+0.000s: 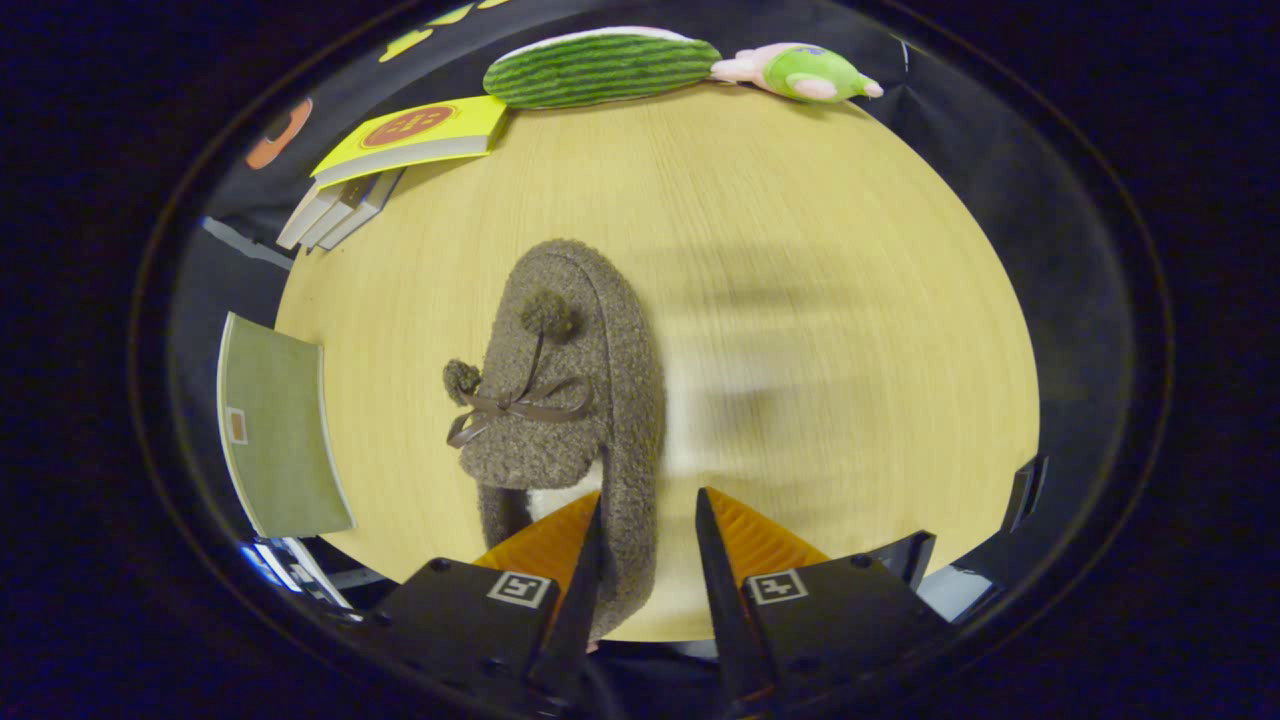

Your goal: Open the storage box then place both shoes into the box .Put the left shoe in first, then the right shoe, with the right side of both shoes facing outward in a uniform manner.

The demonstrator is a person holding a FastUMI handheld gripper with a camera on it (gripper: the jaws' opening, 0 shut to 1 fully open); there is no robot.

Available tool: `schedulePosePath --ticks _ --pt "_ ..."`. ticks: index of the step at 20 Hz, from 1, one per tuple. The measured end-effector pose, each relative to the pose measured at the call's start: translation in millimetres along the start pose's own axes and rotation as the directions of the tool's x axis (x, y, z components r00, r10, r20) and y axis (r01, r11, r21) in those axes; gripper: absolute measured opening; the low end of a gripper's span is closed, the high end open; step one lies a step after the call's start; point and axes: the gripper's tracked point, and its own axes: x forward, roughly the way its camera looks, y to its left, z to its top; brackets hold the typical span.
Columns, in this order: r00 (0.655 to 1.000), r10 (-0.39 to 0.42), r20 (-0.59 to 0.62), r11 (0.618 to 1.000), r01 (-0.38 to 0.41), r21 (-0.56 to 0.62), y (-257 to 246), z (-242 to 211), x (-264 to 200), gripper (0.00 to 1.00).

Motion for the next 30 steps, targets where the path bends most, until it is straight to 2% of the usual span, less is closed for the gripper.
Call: schedulePosePath --ticks 4,7,8,9,17,23,30 --pt "1.0 -0.007 0.003 1.0 0.007 0.02 4.9 -0.4 1.7 0.27" --pt "1.0 -0.026 0.017 0.999 0.025 0.032 3.4 -0.3 0.3 0.19" --pt "1.0 -0.016 0.016 0.999 0.015 0.041 5.7 -0.8 -1.1 0.11" --pt "1.0 -0.005 0.015 0.999 0.005 0.053 7.5 -4.5 -3.2 0.09" --pt "0.989 0.108 0.097 0.98 -0.122 0.156 49.3 -15.5 -40.2 0.07" --pt "0.963 0.194 0.189 0.975 -0.211 0.073 121.4 -18.0 -90.3 0.07" --pt "0.929 0.21 0.304 0.977 -0.214 -0.021 202.3 -18.2 -153.9 0.07"
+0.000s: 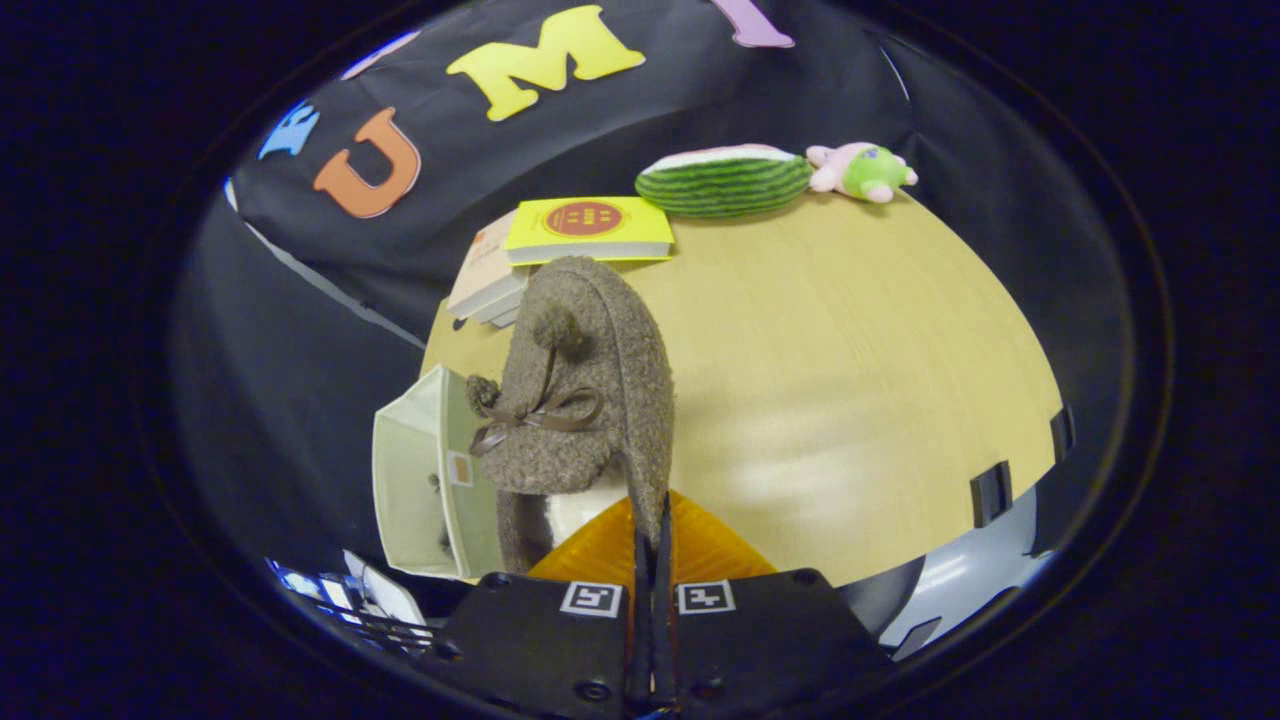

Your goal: Open the storage box then place both shoes into the box .Put the left shoe in first, then the right shoe, with the right side of both shoes facing outward in a uniform manner.

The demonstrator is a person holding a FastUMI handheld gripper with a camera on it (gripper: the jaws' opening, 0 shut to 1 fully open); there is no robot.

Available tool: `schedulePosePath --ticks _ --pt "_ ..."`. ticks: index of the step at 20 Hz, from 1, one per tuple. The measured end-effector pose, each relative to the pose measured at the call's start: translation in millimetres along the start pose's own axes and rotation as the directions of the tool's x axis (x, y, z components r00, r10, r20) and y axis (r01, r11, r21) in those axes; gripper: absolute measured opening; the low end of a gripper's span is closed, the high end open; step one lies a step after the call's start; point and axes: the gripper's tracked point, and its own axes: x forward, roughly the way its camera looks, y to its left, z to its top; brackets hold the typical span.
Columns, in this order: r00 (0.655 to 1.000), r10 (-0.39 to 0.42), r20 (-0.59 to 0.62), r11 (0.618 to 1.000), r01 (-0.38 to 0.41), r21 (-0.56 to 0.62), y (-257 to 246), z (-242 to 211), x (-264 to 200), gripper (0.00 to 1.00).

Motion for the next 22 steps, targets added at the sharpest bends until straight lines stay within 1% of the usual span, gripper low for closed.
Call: schedulePosePath --ticks 3,6,8,11,12,14,16,19,22 --pt "0.999 0.041 0.026 0.998 -0.04 -0.047 50.0 8.2 -14.3 0.07" --pt "0.998 0.058 0.018 0.995 -0.057 -0.082 97.2 -3.4 -23.8 0.07" --pt "0.997 0.076 0.019 0.989 -0.073 -0.128 130.1 -8.8 -26.3 0.07" --pt "0.995 0.104 0.003 0.981 -0.102 -0.168 167.9 -22.8 -18.7 0.07" --pt "0.995 0.098 -0.017 0.976 -0.1 -0.191 173.1 -29.7 -12.7 0.07" --pt "0.997 0.062 -0.052 0.98 -0.071 -0.188 174.5 -42.0 -1.2 0.07" --pt "0.997 0.056 -0.062 0.981 -0.066 -0.183 183.3 -41.6 9.5 0.07" --pt "0.994 0.082 -0.067 0.981 -0.092 -0.17 200.0 -41.3 25.6 0.07" --pt "0.988 0.113 -0.104 0.985 -0.125 -0.116 213.3 -53.1 48.2 0.07"
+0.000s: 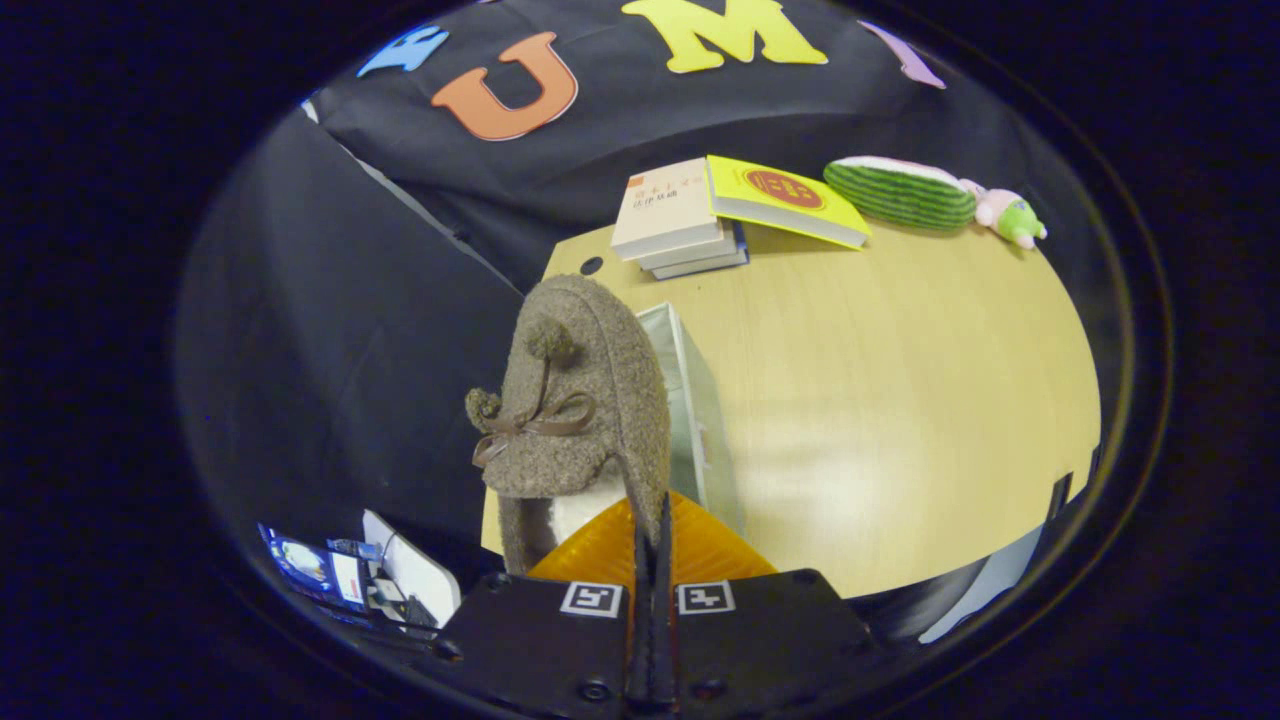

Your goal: Open the storage box then place both shoes into the box .Put the left shoe in first, then the right shoe, with the right side of both shoes facing outward in a uniform manner.

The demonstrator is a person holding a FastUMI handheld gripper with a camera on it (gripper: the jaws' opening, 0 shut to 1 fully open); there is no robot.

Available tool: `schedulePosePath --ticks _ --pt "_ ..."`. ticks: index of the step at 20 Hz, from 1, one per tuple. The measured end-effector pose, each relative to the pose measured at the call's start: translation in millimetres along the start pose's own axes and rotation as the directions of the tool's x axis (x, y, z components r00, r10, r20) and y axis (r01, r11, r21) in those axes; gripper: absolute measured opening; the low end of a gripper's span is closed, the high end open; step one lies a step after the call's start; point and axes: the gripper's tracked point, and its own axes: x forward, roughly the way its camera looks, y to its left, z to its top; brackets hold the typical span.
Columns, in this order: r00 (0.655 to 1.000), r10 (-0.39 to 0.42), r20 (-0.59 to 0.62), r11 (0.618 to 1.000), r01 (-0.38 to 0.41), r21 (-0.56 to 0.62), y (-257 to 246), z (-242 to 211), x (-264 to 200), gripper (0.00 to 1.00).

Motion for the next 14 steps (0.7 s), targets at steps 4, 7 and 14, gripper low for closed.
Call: schedulePosePath --ticks 4,7,14 --pt "1.0 -0.024 -0.005 0.998 0.024 0.054 1.5 -8.2 26.3 0.07" --pt "0.999 -0.049 0.019 0.998 0.048 0.05 -4.1 -7.8 38.9 0.07" --pt "0.997 -0.028 0.066 0.997 0.023 0.072 -16.0 -2.2 41.4 0.35"
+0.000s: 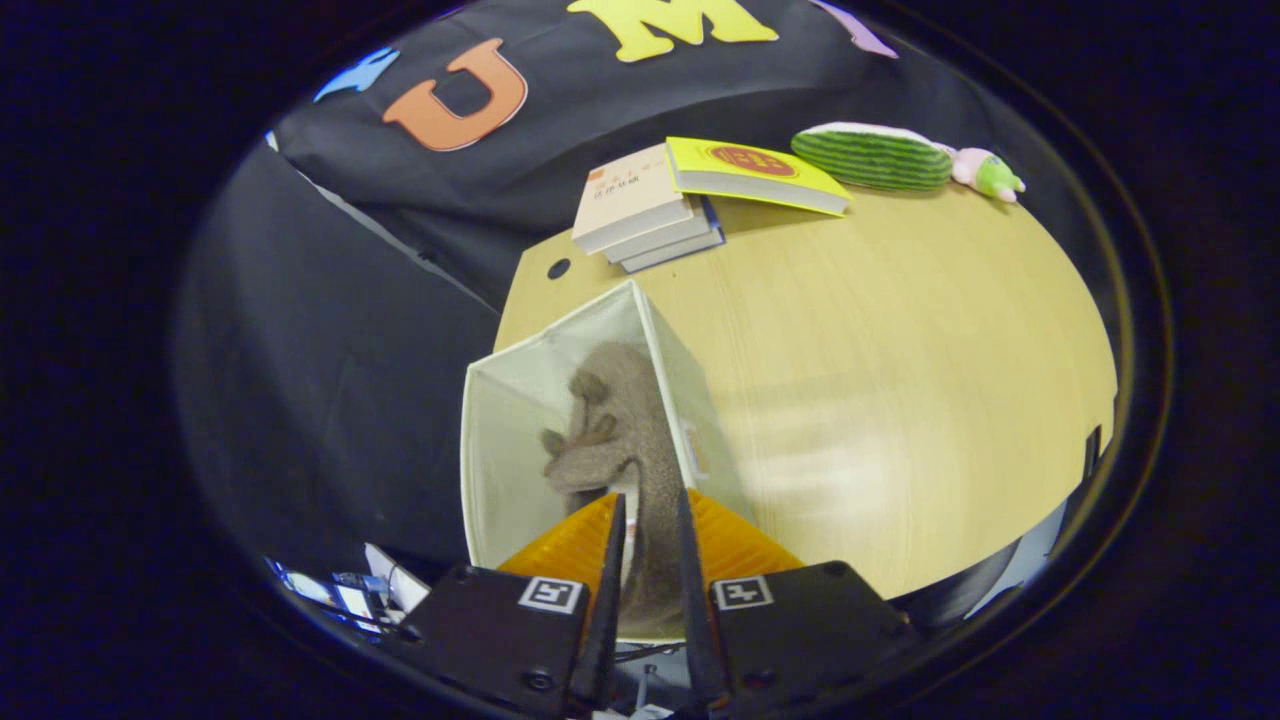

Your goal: Open the storage box then place both shoes into the box .Put the left shoe in first, then the right shoe, with the right side of both shoes facing outward in a uniform manner.

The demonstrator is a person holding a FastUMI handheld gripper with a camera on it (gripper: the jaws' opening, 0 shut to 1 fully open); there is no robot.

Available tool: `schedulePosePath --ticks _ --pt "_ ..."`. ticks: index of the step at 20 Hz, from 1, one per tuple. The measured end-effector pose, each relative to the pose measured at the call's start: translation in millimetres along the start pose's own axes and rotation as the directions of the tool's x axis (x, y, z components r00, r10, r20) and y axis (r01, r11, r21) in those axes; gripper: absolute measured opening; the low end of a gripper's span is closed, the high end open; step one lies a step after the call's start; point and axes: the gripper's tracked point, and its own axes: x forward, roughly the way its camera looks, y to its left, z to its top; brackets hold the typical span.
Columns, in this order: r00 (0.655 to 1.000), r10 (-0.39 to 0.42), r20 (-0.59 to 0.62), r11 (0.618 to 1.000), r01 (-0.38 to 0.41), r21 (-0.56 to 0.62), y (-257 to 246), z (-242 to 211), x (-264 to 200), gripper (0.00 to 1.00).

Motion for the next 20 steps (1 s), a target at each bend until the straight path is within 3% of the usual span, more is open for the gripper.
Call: schedulePosePath --ticks 2,5,6,11,13,14,15,18,20 --pt "0.999 0.007 0.051 1.0 -0.005 -0.03 0.3 10.1 -10.8 0.49" --pt "0.99 -0.003 0.143 0.992 0.021 -0.126 -1.6 24.6 -26.3 0.6" --pt "0.978 -0.008 0.207 0.986 0.043 -0.162 -3.9 37.0 -33.0 0.64" --pt "0.9 -0.015 0.435 0.957 0.139 -0.255 -25.2 74.8 -81.4 0.68" --pt "0.867 -0.011 0.499 0.942 0.177 -0.287 -36.2 82.2 -105.8 0.93" --pt "0.848 -0.006 0.53 0.936 0.192 -0.296 -42.0 85.4 -120.1 0.93" --pt "0.821 0.002 0.571 0.928 0.211 -0.308 -47.3 89.9 -137.9 0.93" --pt "0.67 0.023 0.742 0.89 0.325 -0.321 -69.8 105.0 -204.2 0.93" --pt "0.59 0.046 0.806 0.873 0.369 -0.32 -80.7 100.3 -231.7 1.0"
